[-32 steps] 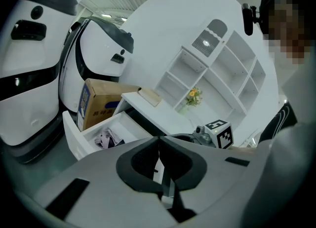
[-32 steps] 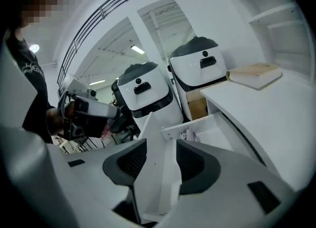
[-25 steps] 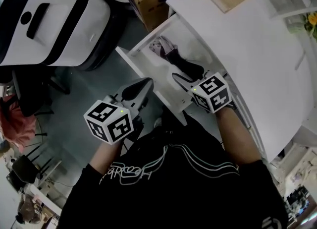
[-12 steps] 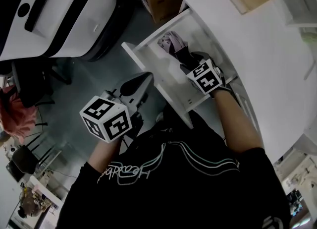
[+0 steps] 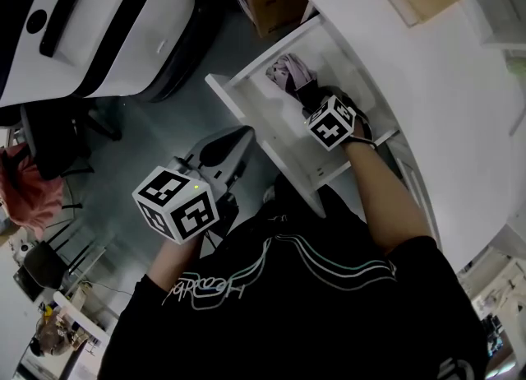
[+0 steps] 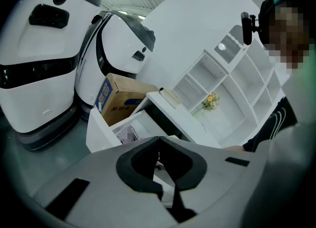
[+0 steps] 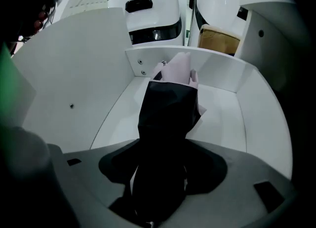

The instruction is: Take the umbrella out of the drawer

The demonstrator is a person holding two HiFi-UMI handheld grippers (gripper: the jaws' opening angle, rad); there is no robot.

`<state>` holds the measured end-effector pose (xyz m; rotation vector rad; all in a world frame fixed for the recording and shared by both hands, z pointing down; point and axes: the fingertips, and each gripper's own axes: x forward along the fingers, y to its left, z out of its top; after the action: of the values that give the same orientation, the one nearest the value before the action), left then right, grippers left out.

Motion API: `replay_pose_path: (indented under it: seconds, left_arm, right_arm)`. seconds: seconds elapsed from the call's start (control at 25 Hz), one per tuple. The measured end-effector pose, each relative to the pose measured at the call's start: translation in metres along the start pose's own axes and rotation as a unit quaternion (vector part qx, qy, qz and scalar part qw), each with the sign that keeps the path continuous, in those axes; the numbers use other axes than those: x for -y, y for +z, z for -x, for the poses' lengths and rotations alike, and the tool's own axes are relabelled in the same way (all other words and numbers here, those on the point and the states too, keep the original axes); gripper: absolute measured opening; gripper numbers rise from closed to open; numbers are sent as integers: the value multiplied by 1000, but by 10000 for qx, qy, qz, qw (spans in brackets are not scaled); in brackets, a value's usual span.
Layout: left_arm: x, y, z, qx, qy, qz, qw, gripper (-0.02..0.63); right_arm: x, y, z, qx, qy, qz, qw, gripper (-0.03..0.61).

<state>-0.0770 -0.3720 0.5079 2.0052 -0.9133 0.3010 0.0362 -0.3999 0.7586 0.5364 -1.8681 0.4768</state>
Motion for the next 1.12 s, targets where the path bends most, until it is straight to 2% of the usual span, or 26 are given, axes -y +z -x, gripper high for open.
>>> replay_pose_path:
  seconds: [0.76,1.12]
  left_arm:
    - [8,-4,20,111,57,-65,9999,20]
    - [33,-14,48,234,-61,-194,9995,20]
  right_arm:
    - [2,5,13,-227,-107,-351,9991,215]
    - [-12,10,60,176,-189,-690,9973,215]
